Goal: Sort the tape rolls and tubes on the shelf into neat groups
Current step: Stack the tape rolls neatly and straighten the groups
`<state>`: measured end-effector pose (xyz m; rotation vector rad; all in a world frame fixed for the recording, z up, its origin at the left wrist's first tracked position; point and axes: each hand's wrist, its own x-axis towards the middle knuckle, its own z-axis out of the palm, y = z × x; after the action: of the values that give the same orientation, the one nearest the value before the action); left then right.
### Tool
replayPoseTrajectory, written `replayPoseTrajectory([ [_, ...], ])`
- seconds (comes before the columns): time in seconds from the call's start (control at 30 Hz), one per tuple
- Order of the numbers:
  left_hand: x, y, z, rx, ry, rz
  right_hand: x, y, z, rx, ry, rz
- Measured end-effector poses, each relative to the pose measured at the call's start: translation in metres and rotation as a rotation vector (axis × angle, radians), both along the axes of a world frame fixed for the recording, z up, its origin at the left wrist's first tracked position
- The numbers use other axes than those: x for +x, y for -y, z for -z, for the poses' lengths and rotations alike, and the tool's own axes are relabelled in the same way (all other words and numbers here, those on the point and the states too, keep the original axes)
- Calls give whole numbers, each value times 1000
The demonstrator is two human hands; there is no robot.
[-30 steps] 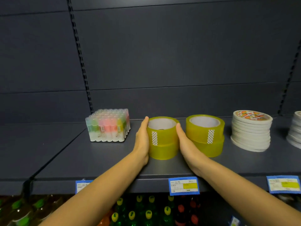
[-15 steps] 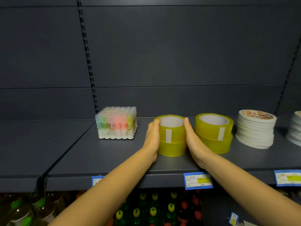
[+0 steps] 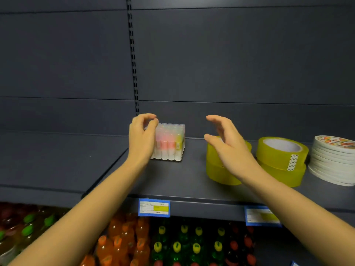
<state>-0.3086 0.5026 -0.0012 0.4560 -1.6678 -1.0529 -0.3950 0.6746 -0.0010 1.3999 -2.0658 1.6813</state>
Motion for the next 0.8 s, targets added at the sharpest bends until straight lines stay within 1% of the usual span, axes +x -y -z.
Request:
replayPoseTrajectory([
  [0.1,5,34,0,127,-6,12,8,36,-3,-15,101,-44],
  [0.2,1,63,11,282,86,101,7,77,-3,-10,276,8],
  [0.27,-9,74,21,392,122,209,1,103,0,-4,439,58],
  [0.37,-22,85,36,534,126,420,-11,128,14,20,640,142],
  [0.43,-31,88,42,600,132,545,-17,137,25,24,737,76],
  [0.5,-35,91,47,611,167,588,-19,141,36,15,749,10],
  [0.7,-27,85,51,610,200,599,-8,137,47,-22,740,57],
  [0.8,-15,79,56,584,203,618,3,126,50,-36,719,29],
])
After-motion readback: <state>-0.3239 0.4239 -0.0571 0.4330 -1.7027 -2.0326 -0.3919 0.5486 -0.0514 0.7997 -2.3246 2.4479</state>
